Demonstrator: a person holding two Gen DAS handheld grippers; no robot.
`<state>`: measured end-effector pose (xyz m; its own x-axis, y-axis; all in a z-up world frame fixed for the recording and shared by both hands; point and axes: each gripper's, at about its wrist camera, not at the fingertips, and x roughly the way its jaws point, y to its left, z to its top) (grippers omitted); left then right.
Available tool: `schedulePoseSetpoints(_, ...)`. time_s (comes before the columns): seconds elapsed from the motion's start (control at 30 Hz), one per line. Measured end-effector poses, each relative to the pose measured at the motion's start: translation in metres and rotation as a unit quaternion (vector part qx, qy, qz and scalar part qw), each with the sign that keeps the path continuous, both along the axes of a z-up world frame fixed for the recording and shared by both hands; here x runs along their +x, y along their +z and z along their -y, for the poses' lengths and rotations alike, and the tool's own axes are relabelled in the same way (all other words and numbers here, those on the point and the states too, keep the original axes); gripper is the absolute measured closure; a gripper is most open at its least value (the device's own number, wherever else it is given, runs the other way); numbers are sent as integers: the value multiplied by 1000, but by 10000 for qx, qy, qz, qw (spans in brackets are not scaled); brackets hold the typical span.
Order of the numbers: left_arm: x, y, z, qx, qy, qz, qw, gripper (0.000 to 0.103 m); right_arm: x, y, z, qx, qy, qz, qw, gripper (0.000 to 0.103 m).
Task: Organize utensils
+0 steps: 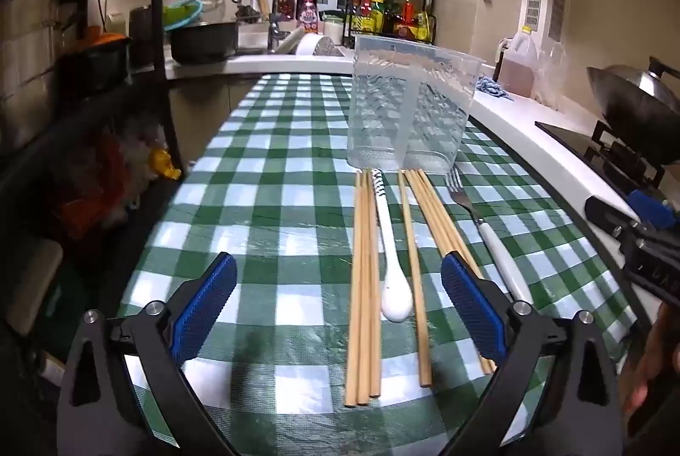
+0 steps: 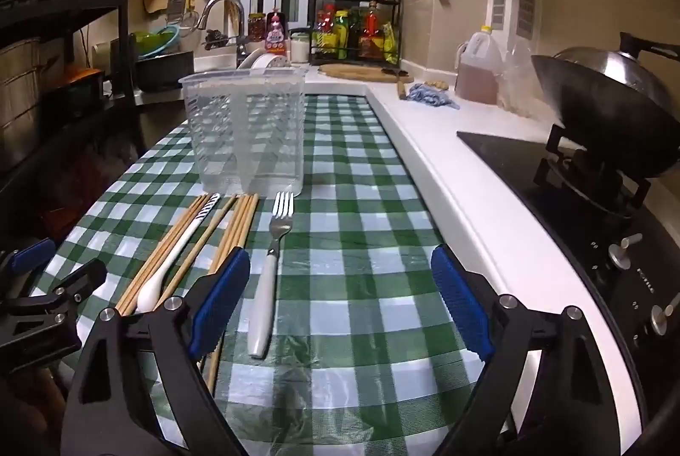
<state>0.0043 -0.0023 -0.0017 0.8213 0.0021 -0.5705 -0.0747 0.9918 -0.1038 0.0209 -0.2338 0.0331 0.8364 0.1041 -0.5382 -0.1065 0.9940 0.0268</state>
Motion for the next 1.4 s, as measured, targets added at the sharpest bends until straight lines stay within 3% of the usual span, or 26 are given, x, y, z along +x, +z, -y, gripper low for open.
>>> schedulePoseSetpoints(0.17,-5,1,2,39,-71,0,10000,15,5,-9,-7,-23,-30,-280,9996,17)
schedulePoseSetpoints(1.4,-10,1,7,-53,-241,-1,9997,17,5,-13,-11,-192,-107,-381,9990,17)
